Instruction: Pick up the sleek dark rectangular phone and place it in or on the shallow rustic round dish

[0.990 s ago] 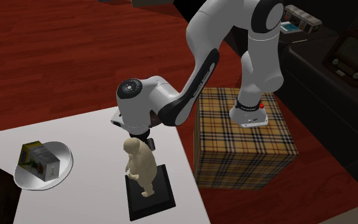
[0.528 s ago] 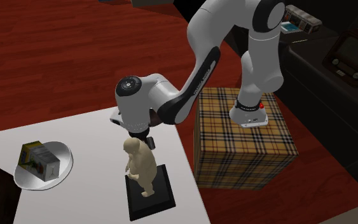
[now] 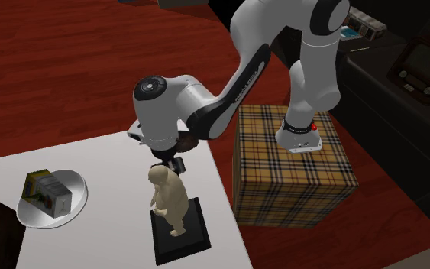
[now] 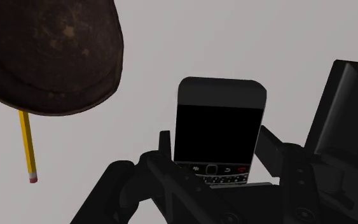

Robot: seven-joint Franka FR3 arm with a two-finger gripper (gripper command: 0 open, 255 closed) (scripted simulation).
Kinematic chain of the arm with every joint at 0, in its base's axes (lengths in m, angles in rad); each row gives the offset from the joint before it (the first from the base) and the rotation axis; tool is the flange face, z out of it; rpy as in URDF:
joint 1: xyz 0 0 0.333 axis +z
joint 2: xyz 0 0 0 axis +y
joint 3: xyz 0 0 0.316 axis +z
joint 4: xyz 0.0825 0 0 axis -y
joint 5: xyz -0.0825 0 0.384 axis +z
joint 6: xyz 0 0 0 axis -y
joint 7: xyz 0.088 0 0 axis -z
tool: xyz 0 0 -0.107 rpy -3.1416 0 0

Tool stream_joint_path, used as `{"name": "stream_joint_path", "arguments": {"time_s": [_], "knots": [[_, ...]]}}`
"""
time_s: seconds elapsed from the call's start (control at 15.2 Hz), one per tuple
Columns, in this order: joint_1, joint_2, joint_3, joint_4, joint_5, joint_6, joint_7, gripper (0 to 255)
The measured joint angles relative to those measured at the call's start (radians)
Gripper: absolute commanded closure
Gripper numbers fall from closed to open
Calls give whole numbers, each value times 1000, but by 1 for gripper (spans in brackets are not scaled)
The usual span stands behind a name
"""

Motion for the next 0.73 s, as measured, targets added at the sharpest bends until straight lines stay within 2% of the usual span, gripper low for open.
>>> {"name": "stream_joint_path", "arguments": {"time_s": [0.73], "knots": [[-5, -56, 8, 81, 33, -131, -26, 255]]}}
